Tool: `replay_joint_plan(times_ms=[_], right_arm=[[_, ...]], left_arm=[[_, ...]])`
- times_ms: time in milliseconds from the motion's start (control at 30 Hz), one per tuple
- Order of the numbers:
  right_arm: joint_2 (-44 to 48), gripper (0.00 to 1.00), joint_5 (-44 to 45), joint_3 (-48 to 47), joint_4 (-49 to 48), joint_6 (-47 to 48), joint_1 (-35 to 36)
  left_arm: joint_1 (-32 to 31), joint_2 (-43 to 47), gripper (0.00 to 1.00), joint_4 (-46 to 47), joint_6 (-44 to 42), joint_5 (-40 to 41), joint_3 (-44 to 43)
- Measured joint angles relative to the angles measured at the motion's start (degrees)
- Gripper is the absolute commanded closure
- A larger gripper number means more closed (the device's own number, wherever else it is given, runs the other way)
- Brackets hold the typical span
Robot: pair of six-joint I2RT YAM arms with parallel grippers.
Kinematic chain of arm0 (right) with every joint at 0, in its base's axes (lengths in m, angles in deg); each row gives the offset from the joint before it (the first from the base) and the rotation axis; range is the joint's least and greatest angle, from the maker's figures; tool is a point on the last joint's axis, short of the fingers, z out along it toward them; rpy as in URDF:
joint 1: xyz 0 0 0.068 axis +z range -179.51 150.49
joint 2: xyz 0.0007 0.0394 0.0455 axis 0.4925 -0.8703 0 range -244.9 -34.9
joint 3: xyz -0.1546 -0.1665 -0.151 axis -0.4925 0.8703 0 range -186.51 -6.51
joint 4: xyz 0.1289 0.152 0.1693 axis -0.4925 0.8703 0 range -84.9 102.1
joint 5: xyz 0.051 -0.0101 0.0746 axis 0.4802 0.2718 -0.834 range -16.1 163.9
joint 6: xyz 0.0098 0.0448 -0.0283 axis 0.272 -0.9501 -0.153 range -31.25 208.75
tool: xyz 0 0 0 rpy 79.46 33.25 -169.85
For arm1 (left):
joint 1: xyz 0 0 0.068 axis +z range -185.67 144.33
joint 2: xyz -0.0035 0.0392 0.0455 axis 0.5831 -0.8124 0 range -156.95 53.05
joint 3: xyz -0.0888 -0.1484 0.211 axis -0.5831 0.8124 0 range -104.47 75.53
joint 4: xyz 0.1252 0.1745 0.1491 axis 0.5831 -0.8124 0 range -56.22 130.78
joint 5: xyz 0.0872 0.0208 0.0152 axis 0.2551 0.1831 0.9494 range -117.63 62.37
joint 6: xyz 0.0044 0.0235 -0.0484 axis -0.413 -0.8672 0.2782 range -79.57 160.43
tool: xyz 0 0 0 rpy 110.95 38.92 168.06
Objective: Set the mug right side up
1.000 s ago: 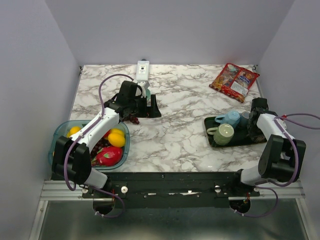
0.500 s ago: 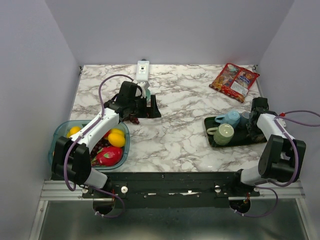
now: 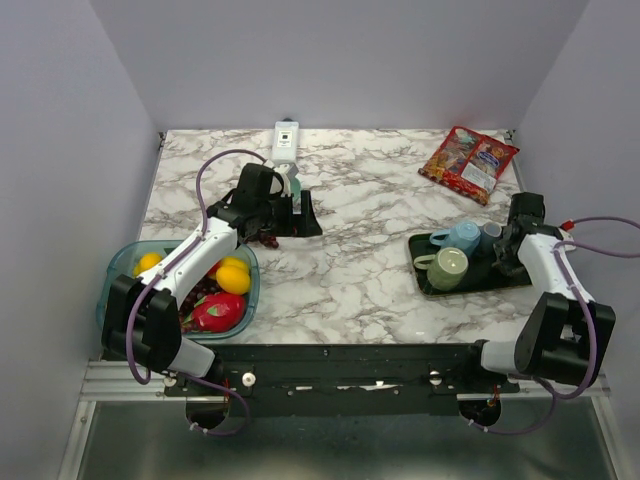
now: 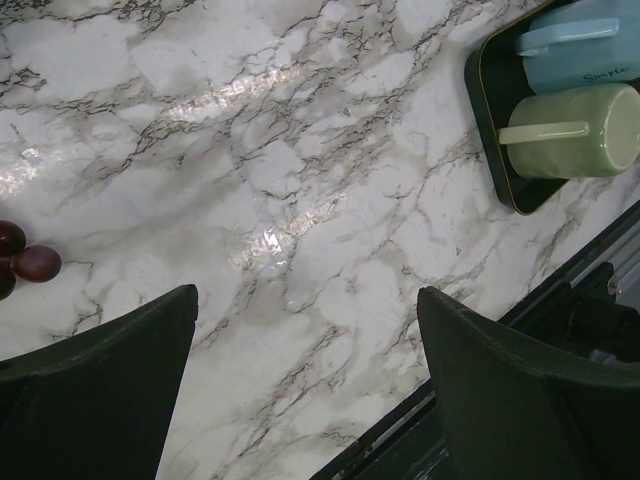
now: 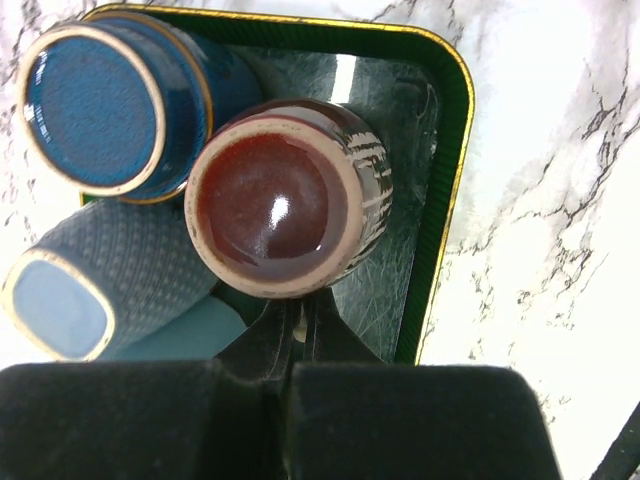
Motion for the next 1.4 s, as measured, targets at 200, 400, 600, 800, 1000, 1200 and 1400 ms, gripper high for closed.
replay_joint_plan(times_ms=[200,400,600,800,1000,1200,1400], right_arm=[[3.93,1.00,-4.46,-0.09,0.48,2.29,0.00],[13.70,1.00,-12.20,-0.04,0.35,3.78,-0.02],[22.84,1.00,-22.60,0.50,-0.94,3.76,-0.02],[27.47,1.00,-32.15,0.96,-0.96,3.54,0.00],[31.45,0.99,-40.70,1.86,-2.75,2.38,0.79],[32.46,0.99,-48.11,4.33,-15.69,0.22,8.15],[26.80,0.99,-48.65,4.31,-32.48,-0.96,25.42]], left_arm=[[0.00,0.02,0.01,1.07,0.66,-0.37,0.33],[0.00,0.31,0.01,2.73,1.99,-1.33,1.18],[0.00,1.20,0.01,3.89,2.84,-2.71,1.18],[0.00,2.08,0.01,4.81,3.65,-4.28,1.18],[0.00,2.99,0.01,6.86,5.38,-7.52,1.14],[-0.50,4.33,0.01,12.31,9.55,-13.03,1.14],[-3.96,5.99,0.01,20.92,15.82,-17.07,1.07]])
